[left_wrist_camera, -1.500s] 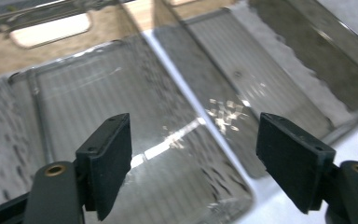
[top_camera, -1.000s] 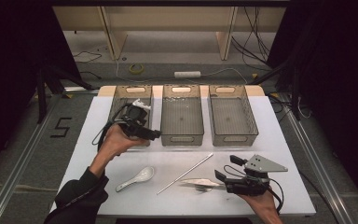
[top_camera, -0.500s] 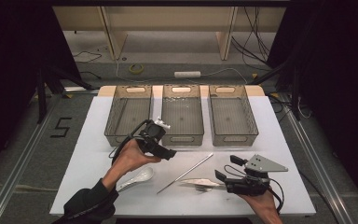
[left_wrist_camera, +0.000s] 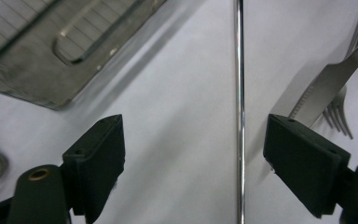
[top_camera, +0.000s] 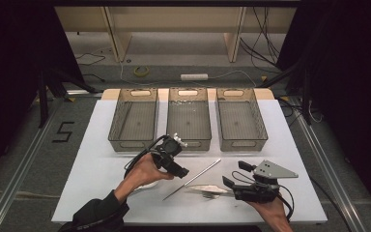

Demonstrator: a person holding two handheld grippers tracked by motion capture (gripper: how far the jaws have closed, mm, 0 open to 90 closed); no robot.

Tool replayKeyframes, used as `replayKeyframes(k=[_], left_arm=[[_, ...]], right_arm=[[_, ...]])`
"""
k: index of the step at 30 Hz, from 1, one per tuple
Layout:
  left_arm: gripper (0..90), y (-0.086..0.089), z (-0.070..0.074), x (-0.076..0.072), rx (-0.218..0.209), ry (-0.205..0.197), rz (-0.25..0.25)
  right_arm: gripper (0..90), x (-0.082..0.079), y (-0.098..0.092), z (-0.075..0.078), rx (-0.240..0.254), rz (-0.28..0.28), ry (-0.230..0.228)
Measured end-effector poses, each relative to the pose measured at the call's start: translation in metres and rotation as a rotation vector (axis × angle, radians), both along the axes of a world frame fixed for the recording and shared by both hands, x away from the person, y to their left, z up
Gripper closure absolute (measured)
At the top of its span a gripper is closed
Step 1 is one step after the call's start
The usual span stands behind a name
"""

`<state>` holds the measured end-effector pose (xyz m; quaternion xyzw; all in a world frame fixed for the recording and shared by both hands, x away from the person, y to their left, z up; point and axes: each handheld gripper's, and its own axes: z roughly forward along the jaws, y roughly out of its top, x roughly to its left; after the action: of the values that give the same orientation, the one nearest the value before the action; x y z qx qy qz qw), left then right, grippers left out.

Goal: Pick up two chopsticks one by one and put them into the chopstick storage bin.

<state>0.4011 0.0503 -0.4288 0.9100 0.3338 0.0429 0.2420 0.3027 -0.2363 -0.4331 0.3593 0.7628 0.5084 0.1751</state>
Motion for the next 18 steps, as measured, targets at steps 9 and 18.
replayKeyframes(k=[9,18], left_arm=[[27.3,-0.017,-0.008,-0.006,0.048,0.014,-0.051],[38.6,-0.025,-0.016,-0.006,0.061,0.037,-0.083]], right_arm=[[21.8,0.0,0.001,0.0,-0.004,0.003,0.001],[21.8,0.0,0.001,0.0,-0.011,0.005,0.0]])
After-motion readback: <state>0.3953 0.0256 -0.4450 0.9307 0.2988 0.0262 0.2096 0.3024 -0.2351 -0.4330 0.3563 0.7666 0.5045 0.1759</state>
